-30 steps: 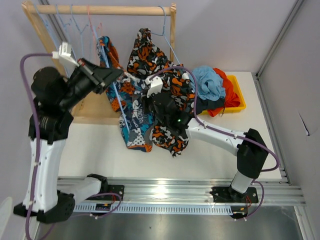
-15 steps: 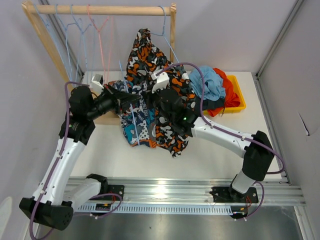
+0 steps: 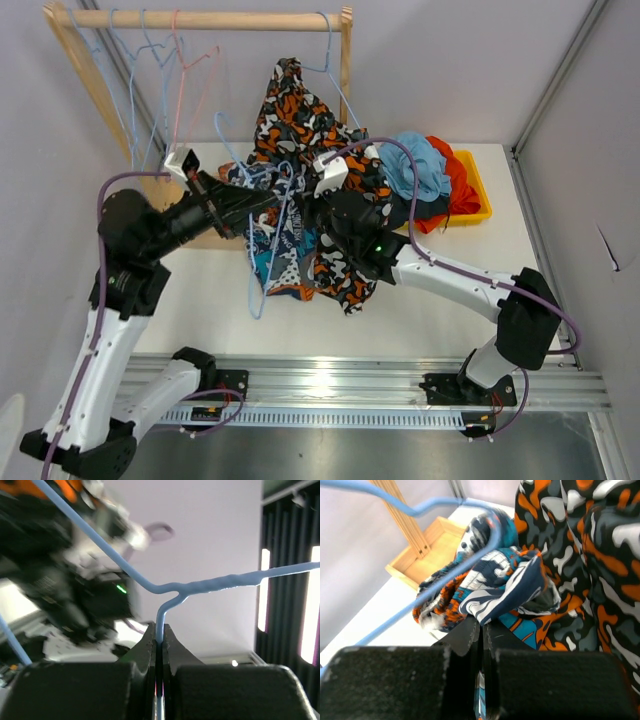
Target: Remove the shorts from the hanger
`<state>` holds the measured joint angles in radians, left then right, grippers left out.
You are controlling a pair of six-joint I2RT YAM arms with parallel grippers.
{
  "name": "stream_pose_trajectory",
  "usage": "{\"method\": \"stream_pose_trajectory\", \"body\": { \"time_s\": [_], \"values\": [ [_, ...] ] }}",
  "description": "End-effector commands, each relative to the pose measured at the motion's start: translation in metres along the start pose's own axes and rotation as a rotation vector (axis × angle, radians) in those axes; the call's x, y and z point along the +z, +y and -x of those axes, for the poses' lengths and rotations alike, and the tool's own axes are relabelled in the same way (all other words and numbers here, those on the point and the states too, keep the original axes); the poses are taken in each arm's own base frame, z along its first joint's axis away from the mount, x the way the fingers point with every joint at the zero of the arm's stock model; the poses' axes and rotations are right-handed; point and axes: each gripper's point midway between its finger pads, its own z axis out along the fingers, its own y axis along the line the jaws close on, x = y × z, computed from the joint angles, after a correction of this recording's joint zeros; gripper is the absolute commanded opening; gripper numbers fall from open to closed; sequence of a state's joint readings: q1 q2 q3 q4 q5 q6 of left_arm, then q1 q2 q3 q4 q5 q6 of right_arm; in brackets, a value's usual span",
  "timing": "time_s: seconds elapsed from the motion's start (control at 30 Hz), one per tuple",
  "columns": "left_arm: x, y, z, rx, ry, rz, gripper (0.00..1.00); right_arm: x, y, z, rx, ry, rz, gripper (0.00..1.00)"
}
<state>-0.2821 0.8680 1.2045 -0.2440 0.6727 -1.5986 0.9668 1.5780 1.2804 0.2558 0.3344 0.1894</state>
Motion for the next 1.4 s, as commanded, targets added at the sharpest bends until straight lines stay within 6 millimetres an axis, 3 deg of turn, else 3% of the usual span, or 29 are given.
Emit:
{"method": "stream_pose_trajectory", "body": {
  "time_s": [0.0,0.1,0.13,0.2,0.23,0.27,0.3,0.33,0.4,0.43,0.5,0.53,0.57,0.63,0.67,0.87,1.17,1.37],
  "values": [
    [-0.031,-0.045,-0.034,-0.069,0.028,-0.132,0.0,-0.001,0.002,0.012,0.039,-0.067,-0.003,0.0],
    [-0.047,-0.055,-0.036,-0.057,-0.049,-0.182,0.0,0.004,0.0,0.0,0.039,-0.047,-0.014,0.0],
    [-0.045,-0.048,-0.033,-0.024,-0.068,-0.157,0.0,0.004,0.002,-0.002,0.04,-0.037,-0.01,0.0],
    [-0.034,-0.048,-0.035,0.031,-0.004,-0.171,0.0,-0.001,0.007,-0.001,0.049,-0.037,0.003,0.0],
    [-0.011,-0.047,-0.025,0.05,0.036,-0.145,0.0,-0.005,0.006,-0.007,0.05,-0.028,-0.003,0.0],
    [-0.005,-0.06,-0.027,0.176,0.07,-0.155,0.0,-0.011,0.014,-0.008,0.051,-0.03,0.009,0.0],
    [0.007,-0.052,-0.026,0.22,0.117,-0.108,0.0,-0.017,0.016,-0.009,0.05,-0.028,0.01,0.0],
    [0.032,-0.05,-0.008,0.262,0.121,-0.048,0.0,-0.026,0.015,-0.01,0.049,-0.028,0.0,0.0],
    [0.041,-0.049,0.01,0.385,0.118,0.021,0.0,-0.043,0.024,-0.012,0.044,-0.028,0.005,0.0],
    [0.054,-0.065,0.024,0.447,0.117,0.003,0.0,-0.056,0.023,-0.013,0.037,-0.029,0.004,0.0],
    [0.066,-0.053,0.046,0.432,0.115,0.063,0.0,-0.073,0.029,-0.014,0.035,-0.032,0.008,0.0],
    [0.068,-0.062,0.054,0.476,0.098,0.058,0.0,-0.085,0.028,-0.004,0.049,-0.05,0.009,0.0],
    [0.077,-0.058,0.071,0.48,0.076,0.08,0.0,-0.092,0.025,-0.011,0.051,-0.039,0.003,0.0],
    [0.081,-0.054,0.088,0.495,0.04,0.103,0.0,-0.11,0.023,-0.003,0.071,-0.056,0.008,0.0],
    [0.084,-0.048,0.103,0.49,0.019,0.122,0.0,-0.117,0.019,-0.008,0.075,-0.048,0.003,0.0],
    [0.09,-0.04,0.137,0.533,-0.029,0.149,0.0,-0.147,-0.003,-0.002,0.119,-0.075,-0.031,0.0],
    [0.099,-0.033,0.159,0.59,-0.05,0.171,0.0,-0.155,-0.015,-0.034,0.13,-0.021,-0.05,0.0],
    [0.104,-0.027,0.2,0.568,-0.109,0.181,0.0,-0.157,-0.009,-0.045,0.143,0.009,-0.028,0.0]
  ]
}}
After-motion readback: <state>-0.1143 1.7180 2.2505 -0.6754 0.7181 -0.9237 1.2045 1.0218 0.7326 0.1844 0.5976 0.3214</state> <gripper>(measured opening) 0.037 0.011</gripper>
